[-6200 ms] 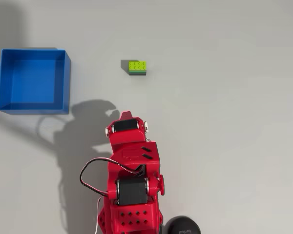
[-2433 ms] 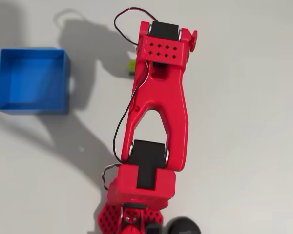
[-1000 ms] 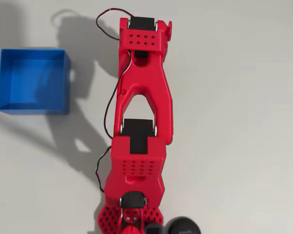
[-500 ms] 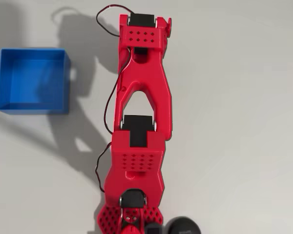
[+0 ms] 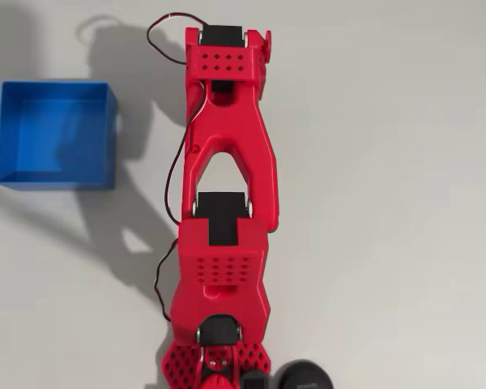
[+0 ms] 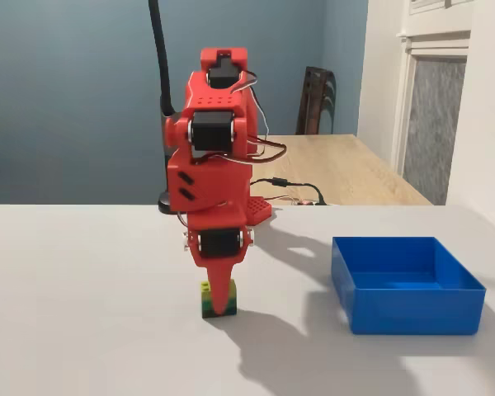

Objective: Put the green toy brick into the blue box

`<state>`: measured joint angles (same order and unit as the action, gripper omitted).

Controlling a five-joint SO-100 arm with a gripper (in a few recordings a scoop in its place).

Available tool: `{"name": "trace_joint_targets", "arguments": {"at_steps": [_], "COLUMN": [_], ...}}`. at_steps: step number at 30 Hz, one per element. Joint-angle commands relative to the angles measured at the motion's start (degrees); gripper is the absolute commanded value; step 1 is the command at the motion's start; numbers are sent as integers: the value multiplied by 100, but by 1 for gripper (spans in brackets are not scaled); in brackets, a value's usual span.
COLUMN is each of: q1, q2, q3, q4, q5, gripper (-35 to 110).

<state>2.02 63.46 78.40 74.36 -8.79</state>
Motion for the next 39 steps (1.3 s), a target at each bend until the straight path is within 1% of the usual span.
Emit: {"name": "trace_joint_targets", "arguments": {"at_steps": [1,9,20,27,39], "q1": [-88,-378,-940,-1749,-3357], "q2": [1178,2347,3384,3630,3595], "q3": [88,510,703,844,62], "q4": [105,457,1178,1187,1187], "q5": [-176,-237,-264,-334,53], "gripper": [0,0,0,0,0]}}
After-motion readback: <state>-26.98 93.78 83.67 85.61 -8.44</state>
